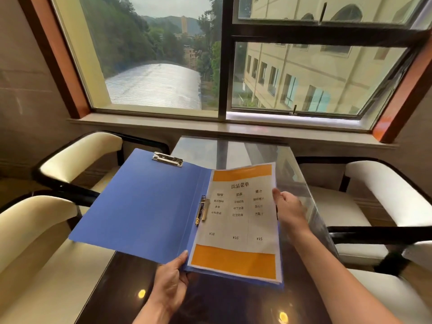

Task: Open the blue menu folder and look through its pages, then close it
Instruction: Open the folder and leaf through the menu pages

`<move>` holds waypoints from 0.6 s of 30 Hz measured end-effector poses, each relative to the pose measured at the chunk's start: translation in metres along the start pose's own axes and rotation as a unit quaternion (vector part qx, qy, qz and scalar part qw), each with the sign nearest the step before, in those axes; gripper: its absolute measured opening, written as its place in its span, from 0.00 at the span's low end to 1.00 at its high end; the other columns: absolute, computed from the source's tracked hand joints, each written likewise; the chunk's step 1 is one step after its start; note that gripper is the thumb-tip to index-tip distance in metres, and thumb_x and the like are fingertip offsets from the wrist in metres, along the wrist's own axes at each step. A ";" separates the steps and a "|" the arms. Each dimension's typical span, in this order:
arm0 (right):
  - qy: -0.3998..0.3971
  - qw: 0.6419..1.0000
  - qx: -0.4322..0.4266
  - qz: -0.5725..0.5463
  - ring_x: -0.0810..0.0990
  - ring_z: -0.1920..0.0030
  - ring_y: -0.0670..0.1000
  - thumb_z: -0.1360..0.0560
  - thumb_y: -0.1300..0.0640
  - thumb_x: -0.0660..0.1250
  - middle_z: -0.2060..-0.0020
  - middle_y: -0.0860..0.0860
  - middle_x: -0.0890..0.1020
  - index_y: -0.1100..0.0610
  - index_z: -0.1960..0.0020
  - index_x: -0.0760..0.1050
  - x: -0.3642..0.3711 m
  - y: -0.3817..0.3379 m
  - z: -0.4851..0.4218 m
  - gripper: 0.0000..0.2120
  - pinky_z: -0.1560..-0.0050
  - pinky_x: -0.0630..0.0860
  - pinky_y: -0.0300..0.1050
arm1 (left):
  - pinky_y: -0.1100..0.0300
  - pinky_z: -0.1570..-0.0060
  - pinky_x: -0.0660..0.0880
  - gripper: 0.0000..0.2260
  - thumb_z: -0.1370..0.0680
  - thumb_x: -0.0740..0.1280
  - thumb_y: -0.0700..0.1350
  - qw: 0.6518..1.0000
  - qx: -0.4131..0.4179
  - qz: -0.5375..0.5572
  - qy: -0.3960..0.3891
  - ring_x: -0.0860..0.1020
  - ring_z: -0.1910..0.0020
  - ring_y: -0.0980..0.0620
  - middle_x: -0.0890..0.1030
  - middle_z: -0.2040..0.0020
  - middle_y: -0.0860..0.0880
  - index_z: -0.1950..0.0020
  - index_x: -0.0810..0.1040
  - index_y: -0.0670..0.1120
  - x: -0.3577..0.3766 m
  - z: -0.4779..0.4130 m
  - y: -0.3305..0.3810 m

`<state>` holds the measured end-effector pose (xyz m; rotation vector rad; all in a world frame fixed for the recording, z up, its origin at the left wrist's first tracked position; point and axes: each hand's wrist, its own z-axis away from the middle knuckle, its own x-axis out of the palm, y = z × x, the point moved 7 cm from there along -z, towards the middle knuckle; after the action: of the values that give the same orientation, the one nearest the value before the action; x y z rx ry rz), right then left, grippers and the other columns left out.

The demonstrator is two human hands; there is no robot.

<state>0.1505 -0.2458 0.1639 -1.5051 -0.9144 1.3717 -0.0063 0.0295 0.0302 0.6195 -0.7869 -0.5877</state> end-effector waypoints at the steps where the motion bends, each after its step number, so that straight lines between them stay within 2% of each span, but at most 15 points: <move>1: -0.041 0.996 0.029 -0.072 0.84 0.59 0.57 0.19 0.42 0.57 0.62 0.56 0.85 0.59 0.55 0.77 0.007 -0.003 0.005 0.22 0.62 0.80 0.50 | 0.46 0.56 0.83 0.12 0.19 0.62 0.38 1.000 0.001 0.001 -0.002 0.85 0.58 0.40 0.85 0.52 0.34 0.47 0.80 0.31 0.001 0.001 0.000; 3: -0.121 0.978 0.055 -0.162 0.87 0.59 0.55 0.19 0.39 0.56 0.58 0.56 0.88 0.57 0.47 0.78 0.021 -0.012 0.018 0.23 0.62 0.82 0.48 | 0.45 0.58 0.82 0.11 0.19 0.62 0.38 1.000 0.003 -0.001 -0.004 0.85 0.59 0.40 0.85 0.54 0.35 0.47 0.80 0.31 0.001 0.004 0.001; 5: -0.168 0.969 0.046 -0.178 0.87 0.55 0.55 0.21 0.38 0.59 0.54 0.55 0.88 0.57 0.45 0.80 0.031 -0.020 0.029 0.23 0.59 0.81 0.48 | 0.44 0.57 0.82 0.11 0.19 0.62 0.38 1.000 0.002 0.001 -0.001 0.84 0.56 0.39 0.85 0.52 0.34 0.46 0.80 0.32 -0.001 0.005 0.000; 7: -0.195 0.965 0.028 -0.175 0.87 0.52 0.58 0.22 0.44 0.66 0.53 0.56 0.88 0.59 0.45 0.82 0.038 -0.026 0.037 0.19 0.55 0.82 0.51 | 0.44 0.56 0.82 0.11 0.19 0.62 0.38 1.000 0.000 0.002 0.001 0.83 0.52 0.37 0.84 0.50 0.33 0.45 0.79 0.32 -0.002 0.005 -0.001; 10: -0.174 0.976 0.011 -0.134 0.87 0.52 0.59 0.22 0.52 0.68 0.55 0.56 0.88 0.60 0.50 0.83 0.045 -0.033 0.046 0.12 0.51 0.83 0.58 | 0.44 0.60 0.83 0.10 0.20 0.63 0.37 1.000 0.014 0.012 -0.005 0.85 0.58 0.39 0.85 0.55 0.35 0.50 0.82 0.33 -0.003 0.007 0.001; 14: -0.156 0.976 0.015 -0.151 0.86 0.50 0.59 0.24 0.54 0.72 0.54 0.57 0.87 0.61 0.52 0.83 0.055 -0.042 0.054 0.10 0.46 0.82 0.61 | 0.45 0.61 0.83 0.15 0.22 0.63 0.37 0.999 0.034 0.016 -0.025 0.85 0.63 0.43 0.86 0.61 0.39 0.63 0.87 0.42 -0.001 0.007 0.001; 16: -0.141 0.971 0.030 -0.189 0.85 0.49 0.61 0.27 0.55 0.75 0.54 0.59 0.87 0.62 0.53 0.83 0.059 -0.045 0.052 0.10 0.47 0.82 0.60 | 0.44 0.60 0.83 0.15 0.22 0.63 0.37 0.999 0.030 0.011 -0.022 0.86 0.63 0.43 0.86 0.61 0.40 0.62 0.87 0.43 -0.002 0.009 -0.002; 18: -0.144 0.960 0.052 -0.237 0.85 0.48 0.64 0.28 0.57 0.76 0.52 0.61 0.86 0.63 0.52 0.82 0.067 -0.047 0.051 0.10 0.46 0.82 0.61 | 0.44 0.64 0.84 0.11 0.21 0.63 0.37 1.000 0.018 0.010 -0.012 0.86 0.62 0.41 0.86 0.58 0.38 0.56 0.85 0.38 -0.003 0.010 -0.004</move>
<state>0.1095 -0.1610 0.1843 -0.9360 -1.2671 1.2695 -0.0168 0.0258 0.0321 0.6378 -0.8271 -0.5636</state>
